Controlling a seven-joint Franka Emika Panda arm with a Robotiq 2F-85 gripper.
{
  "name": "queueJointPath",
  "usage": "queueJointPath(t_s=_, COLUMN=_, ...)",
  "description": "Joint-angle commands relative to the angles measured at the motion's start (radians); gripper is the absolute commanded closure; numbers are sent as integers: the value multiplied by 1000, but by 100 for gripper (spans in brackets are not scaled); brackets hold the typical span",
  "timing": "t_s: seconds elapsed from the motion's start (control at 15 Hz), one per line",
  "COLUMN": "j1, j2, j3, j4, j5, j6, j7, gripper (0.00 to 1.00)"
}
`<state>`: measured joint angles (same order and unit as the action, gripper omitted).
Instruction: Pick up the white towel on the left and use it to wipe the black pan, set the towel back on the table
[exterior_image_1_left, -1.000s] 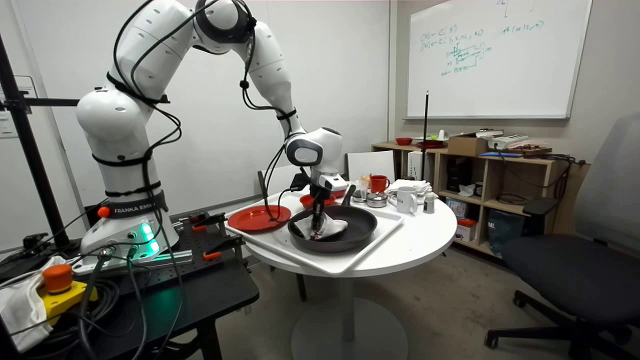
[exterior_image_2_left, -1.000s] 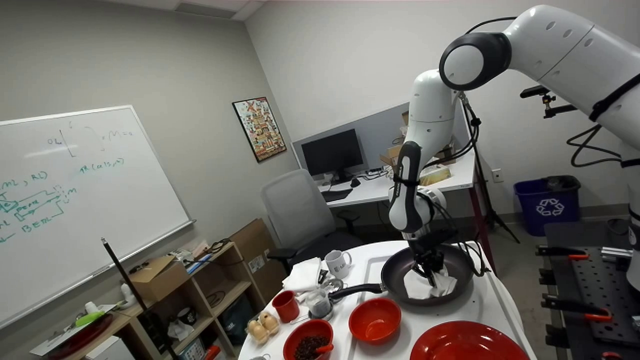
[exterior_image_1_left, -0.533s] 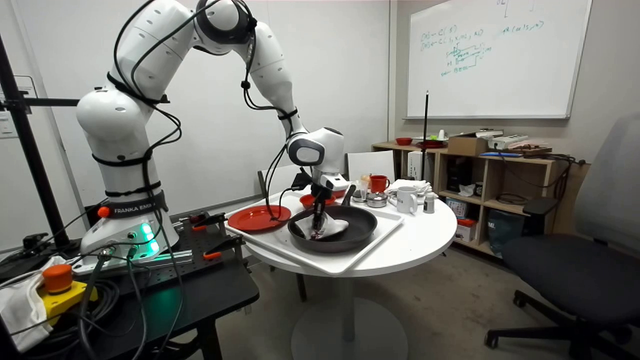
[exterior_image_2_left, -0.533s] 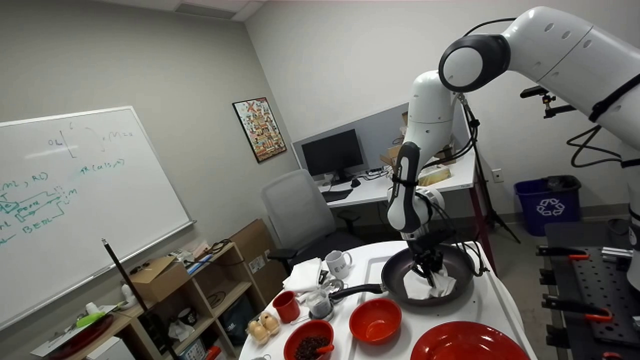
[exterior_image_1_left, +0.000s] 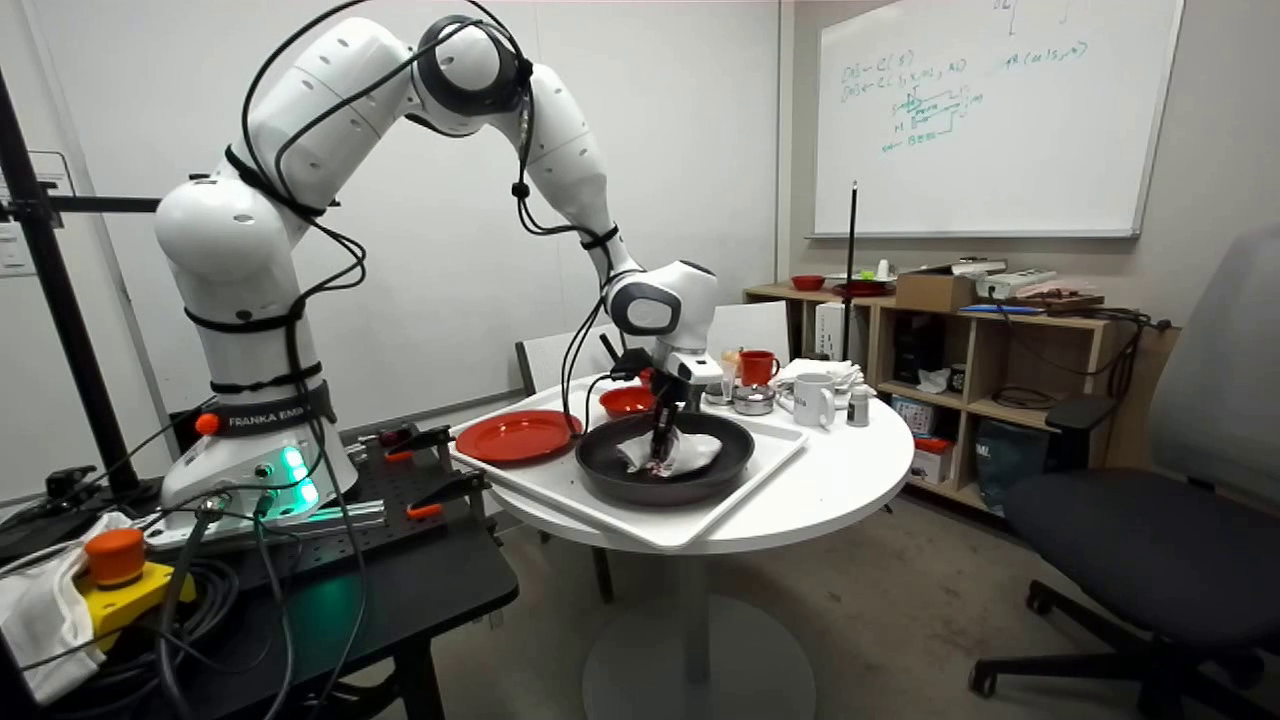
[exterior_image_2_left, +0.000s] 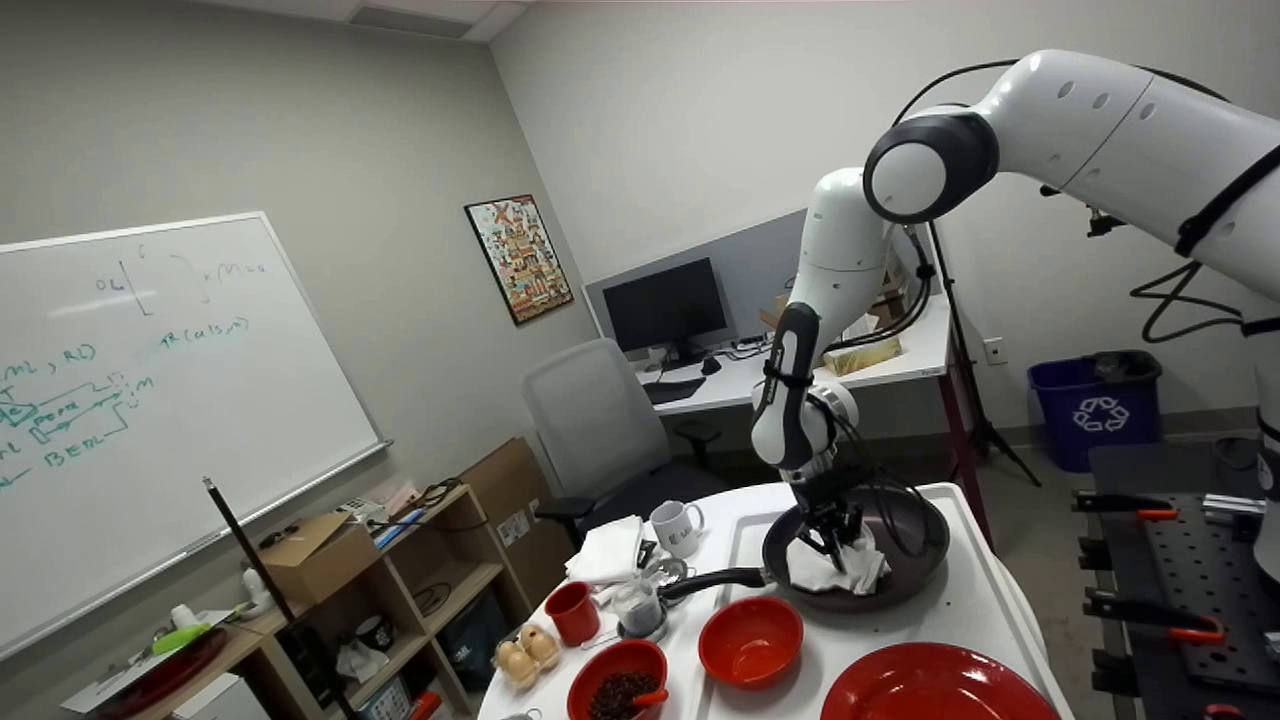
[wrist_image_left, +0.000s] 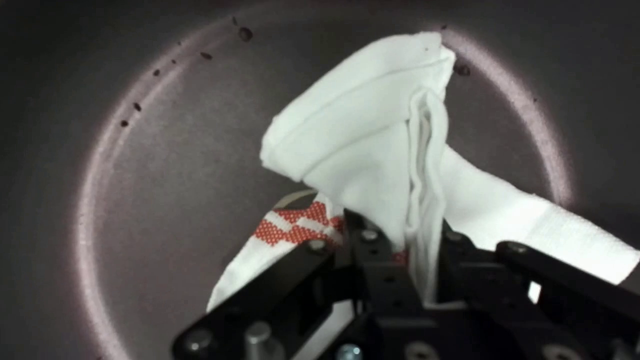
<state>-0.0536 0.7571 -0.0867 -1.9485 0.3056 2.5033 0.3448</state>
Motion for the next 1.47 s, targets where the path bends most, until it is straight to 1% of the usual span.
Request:
queueJointPath(t_s=0.0, j1=49, j2=65, j3=-42, j4=61, j5=-26, j6=73, j7=92, gripper=96)
queueJointPath(t_s=0.27, j1=83, j2=87, j3=-72, j4=54, j5=-28, j6=236, j7=133, gripper=96)
queueJointPath(t_s=0.67, j1=107, j2=120, j3=-85, j4=34, j5=-5, j6=479, j7=138, gripper=96)
queueJointPath(t_s=0.8, j1=100, j2=132, j3=-73, j4=25, j5=13, j6=573, j7=128, gripper=96)
queueJointPath(t_s=1.0, j1=75, j2=143, j3=-33, j4=-5, j5=52, j6=762, j7=110, gripper=96)
queueJointPath(t_s=1.2, j1=42, j2=152, j3=23, j4=-48, j5=76, j6=946, j7=92, gripper=96)
queueJointPath(t_s=1.33, j1=9, j2=155, j3=70, j4=-80, j5=69, j6=1056, j7=88, gripper=96)
queueJointPath(t_s=1.4, j1=43, j2=146, j3=31, j4=6, j5=89, j6=964, j7=84, gripper=96)
